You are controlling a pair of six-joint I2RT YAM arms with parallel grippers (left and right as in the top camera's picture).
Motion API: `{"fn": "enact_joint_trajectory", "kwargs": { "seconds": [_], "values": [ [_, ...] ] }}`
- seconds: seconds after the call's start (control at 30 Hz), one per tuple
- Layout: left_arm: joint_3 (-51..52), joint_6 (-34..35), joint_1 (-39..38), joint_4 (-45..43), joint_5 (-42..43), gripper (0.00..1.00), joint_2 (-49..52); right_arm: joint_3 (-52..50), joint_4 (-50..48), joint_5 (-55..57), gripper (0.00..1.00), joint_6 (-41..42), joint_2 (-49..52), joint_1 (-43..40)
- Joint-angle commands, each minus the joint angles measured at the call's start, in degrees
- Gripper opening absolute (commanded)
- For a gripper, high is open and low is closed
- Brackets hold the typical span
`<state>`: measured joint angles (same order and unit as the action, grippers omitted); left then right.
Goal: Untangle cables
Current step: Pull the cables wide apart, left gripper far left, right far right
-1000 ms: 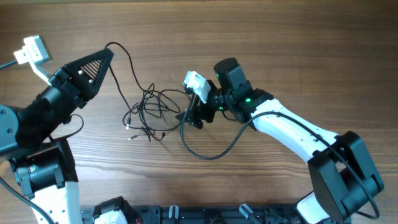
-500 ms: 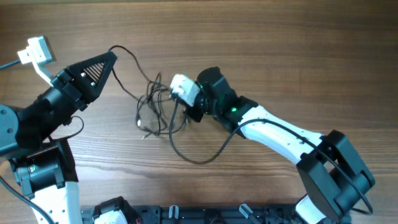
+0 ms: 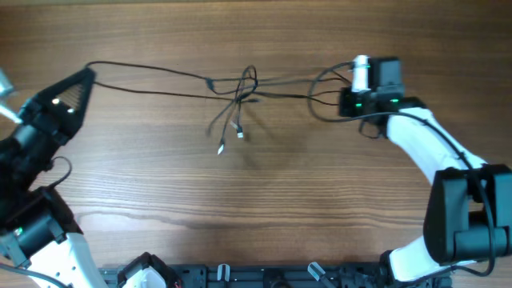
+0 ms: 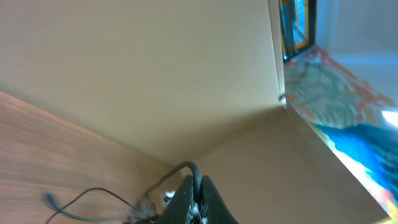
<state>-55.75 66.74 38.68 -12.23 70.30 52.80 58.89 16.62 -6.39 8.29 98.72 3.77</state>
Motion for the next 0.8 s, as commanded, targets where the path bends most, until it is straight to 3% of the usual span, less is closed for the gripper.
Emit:
{"fn": "enact_joint_trajectory", "kwargs": {
  "seconds": [0.0,0.2,0.57,0.7,0.77],
  "values": [
    [-0.52,-0.26,7.69,-0.11,0.48,0.04,1.03,-0.42,2.56,2.29,0.04,9.92,-0.46,-6.56],
    [-0.52,-0.48,13.90,3.15,2.82,0.04,3.98,-0.42,6.21,2.25,0.04,22.14,-0.46,-15.72],
    [-0.52,-5.95,25.99,3.80,2.89,0.04,11.13,-0.42,11.26,2.49,0.05,26.49,-0.46,-22.38],
    [-0.52,-7.19,30.12,12.24,0.31,0.04,11.52,-0.42,11.28,2.43,0.04,27.93,-0.46,-22.38],
    [-0.52,-9.97,30.64,20.90,-3.65,0.04,11.52,-0.42,11.26,0.83,0.05,27.89,-0.46,-22.38]
  ]
}}
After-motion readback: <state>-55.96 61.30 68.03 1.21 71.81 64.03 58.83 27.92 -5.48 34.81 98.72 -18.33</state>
